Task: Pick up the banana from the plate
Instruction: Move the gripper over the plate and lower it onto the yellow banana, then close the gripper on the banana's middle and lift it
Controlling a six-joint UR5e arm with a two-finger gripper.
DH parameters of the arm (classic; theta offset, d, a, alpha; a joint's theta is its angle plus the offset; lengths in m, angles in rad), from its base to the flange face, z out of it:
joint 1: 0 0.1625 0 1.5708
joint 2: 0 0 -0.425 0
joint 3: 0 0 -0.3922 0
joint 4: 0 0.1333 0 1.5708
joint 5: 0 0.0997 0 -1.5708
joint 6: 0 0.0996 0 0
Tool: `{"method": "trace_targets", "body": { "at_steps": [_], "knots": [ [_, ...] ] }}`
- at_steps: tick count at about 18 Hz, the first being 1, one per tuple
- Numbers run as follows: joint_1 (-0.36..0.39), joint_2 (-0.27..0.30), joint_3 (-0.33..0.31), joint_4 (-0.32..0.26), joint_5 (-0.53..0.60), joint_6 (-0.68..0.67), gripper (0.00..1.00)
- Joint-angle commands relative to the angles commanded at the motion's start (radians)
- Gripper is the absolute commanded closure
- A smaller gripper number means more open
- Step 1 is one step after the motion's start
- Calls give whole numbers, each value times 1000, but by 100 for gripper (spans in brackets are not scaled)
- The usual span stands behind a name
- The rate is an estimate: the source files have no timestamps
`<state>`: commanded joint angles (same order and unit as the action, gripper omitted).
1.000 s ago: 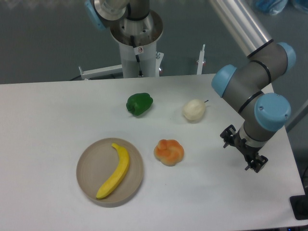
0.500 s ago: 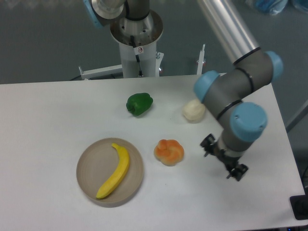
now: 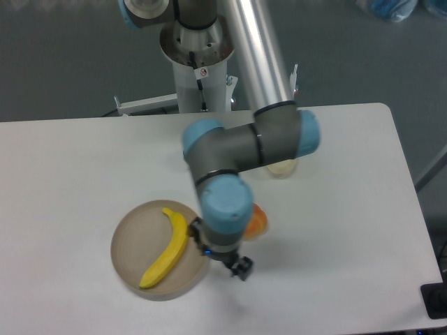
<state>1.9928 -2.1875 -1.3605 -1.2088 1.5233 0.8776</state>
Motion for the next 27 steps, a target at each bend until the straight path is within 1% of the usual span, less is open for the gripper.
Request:
{"method": "trace_targets", "body": {
  "at_steps": [2, 4, 6, 10, 15, 16, 17, 19, 20, 21, 23, 27],
  "knots": [
    [-15, 12, -55, 11, 2, -41, 0],
    [-17, 15, -116, 64, 14, -43, 0],
    [-19, 28, -164, 107, 15, -43, 0],
    [-19, 31, -204, 121, 17, -43, 0],
    [-19, 26, -207, 123, 37, -65, 0],
    [-20, 26, -207, 127, 37, -66, 1],
    [-22, 25, -207, 133, 37, -66, 13],
    [-22, 23, -207, 158, 37, -71, 43],
    [-20, 25, -206, 158, 37, -72, 60],
    [-20, 28, -207, 158, 26, -72, 81],
    [-17, 34, -204, 156, 23, -72, 94],
    [1, 64, -206, 147, 15, -74, 97]
  ]
}}
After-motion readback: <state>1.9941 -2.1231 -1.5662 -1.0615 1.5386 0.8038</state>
